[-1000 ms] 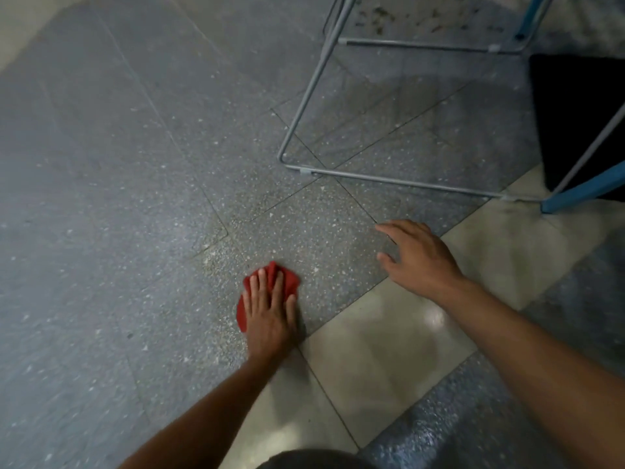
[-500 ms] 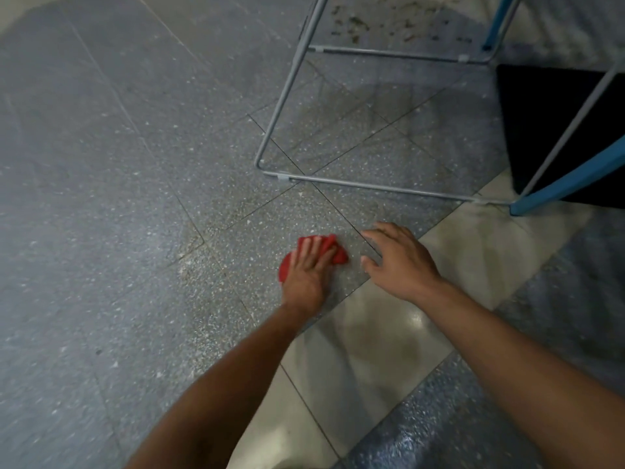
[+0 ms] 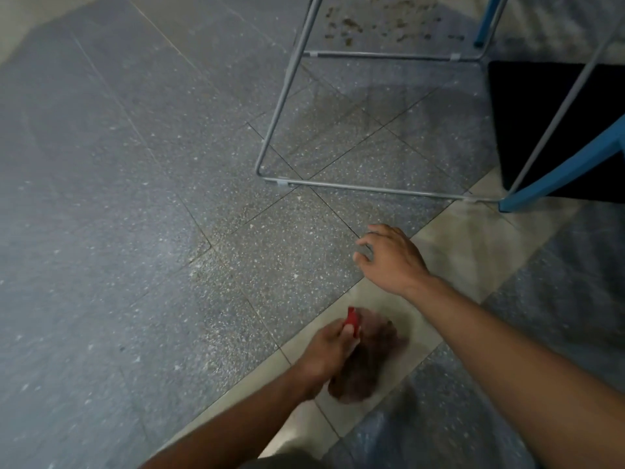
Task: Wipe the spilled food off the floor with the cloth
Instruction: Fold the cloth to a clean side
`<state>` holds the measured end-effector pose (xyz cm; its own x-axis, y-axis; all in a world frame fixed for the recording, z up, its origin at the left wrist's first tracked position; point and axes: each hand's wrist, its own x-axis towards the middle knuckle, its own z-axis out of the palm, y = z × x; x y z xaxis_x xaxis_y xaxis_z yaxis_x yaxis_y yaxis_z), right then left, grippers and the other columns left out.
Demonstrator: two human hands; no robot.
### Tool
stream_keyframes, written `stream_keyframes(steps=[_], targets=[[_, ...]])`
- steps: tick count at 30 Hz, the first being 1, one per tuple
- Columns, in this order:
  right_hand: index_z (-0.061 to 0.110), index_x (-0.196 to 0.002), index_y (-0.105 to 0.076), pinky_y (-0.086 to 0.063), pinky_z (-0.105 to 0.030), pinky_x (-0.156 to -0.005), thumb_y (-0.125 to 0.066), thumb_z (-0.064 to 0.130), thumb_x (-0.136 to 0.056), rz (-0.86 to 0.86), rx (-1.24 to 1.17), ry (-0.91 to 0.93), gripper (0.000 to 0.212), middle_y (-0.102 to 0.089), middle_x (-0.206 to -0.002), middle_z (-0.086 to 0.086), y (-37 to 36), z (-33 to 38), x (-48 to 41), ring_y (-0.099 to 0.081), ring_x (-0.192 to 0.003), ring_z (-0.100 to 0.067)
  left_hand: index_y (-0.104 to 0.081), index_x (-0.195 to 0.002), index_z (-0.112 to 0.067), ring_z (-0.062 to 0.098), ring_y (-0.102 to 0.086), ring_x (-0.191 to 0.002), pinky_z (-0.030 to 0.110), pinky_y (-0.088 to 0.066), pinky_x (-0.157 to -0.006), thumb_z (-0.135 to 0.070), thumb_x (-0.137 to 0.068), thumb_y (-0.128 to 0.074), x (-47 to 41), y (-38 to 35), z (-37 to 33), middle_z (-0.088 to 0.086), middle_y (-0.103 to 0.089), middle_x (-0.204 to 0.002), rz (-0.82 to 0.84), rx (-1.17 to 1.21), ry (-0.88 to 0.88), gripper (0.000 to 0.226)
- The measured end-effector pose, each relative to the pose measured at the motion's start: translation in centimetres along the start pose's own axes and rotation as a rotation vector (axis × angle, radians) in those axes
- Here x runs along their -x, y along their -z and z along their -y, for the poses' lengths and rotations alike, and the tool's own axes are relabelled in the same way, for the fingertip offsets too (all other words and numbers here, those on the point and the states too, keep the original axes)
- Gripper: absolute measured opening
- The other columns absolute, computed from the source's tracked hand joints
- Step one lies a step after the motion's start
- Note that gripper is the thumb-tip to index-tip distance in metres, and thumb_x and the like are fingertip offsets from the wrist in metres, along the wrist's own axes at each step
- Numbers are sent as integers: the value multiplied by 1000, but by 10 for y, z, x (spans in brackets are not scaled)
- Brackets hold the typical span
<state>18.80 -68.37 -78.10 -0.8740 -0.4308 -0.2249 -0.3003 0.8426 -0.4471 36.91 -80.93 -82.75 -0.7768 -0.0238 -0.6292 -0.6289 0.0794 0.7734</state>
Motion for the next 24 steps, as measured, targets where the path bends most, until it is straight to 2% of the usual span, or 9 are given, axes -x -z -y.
stream_keyframes(steps=[3, 5, 8, 10, 11, 14, 17, 20, 24], targets=[[26, -116, -72, -41, -32, -108, -64, 45, -92, 87, -64, -14, 32, -60, -137, 0, 17, 22, 22, -50, -129, -22, -76, -125, -14, 26, -76, -116, 38, -57, -105, -43, -113, -49, 12, 11, -54, 10, -80, -120, 83, 329, 288, 42], [27, -111, -75, -46, -29, -99, -65, 49, -91, 116, -122, -49, 31, -67, -125, 1, 36, 38, 42, -58, -120, -21, -75, -130, -13, 31, -75, -120, 46, -55, -111, -50, -107, -59, 32, 25, -85, 11, -79, -124, 169, 423, 285, 47], [27, -112, -74, -51, -31, -92, -60, 52, -95, 137, -187, -117, 34, -71, -120, 4, 78, 64, 72, -65, -112, -19, -79, -120, -14, 32, -78, -107, 43, -63, -98, -24, -91, -85, 73, 45, -128, 15, -81, -118, 176, 272, 203, 32], [26, -116, -72, -53, -35, -94, -56, 56, -96, 176, -229, -133, 40, -72, -121, 4, 113, 86, 89, -66, -112, -19, -78, -117, -15, 29, -79, -100, 43, -65, -93, -8, -92, -81, 104, 53, -156, 13, -82, -111, 109, 137, 184, 26], [27, -119, -71, -53, -37, -95, -55, 59, -95, 198, -249, -134, 43, -72, -121, 4, 132, 97, 97, -66, -112, -19, -78, -117, -16, 28, -79, -99, 44, -65, -94, -6, -94, -77, 120, 58, -170, 11, -83, -109, 84, 95, 182, 24], [30, -127, -67, -54, -38, -96, -58, 63, -93, 291, -290, -111, 48, -71, -121, 4, 193, 137, 120, -66, -111, -17, -78, -118, -16, 30, -78, -105, 49, -62, -101, -18, -104, -68, 178, 69, -223, 10, -82, -110, 56, 16, 194, 17], [38, -127, -67, -54, -32, -93, -67, 57, -90, 361, -314, -77, 41, -72, -116, 6, 257, 182, 144, -67, -106, -13, -77, -122, -16, 36, -74, -115, 54, -57, -107, -30, -109, -62, 238, 82, -284, 15, -79, -119, 42, 2, 206, 24], [41, -119, -70, -55, -27, -85, -73, 46, -89, 368, -304, -45, 30, -74, -103, 12, 327, 228, 163, -69, -97, -8, -77, -123, -18, 33, -74, -114, 52, -58, -106, -39, -109, -61, 297, 97, -349, 13, -79, -119, 51, -61, 188, 31], [38, -106, -76, -56, -26, -79, -78, 36, -86, 349, -284, -6, 20, -74, -87, 19, 415, 286, 180, -69, -85, -2, -76, -129, -20, 26, -76, -111, 45, -60, -104, -40, -109, -60, 366, 121, -429, 8, -79, -120, 55, -84, 141, 33]])
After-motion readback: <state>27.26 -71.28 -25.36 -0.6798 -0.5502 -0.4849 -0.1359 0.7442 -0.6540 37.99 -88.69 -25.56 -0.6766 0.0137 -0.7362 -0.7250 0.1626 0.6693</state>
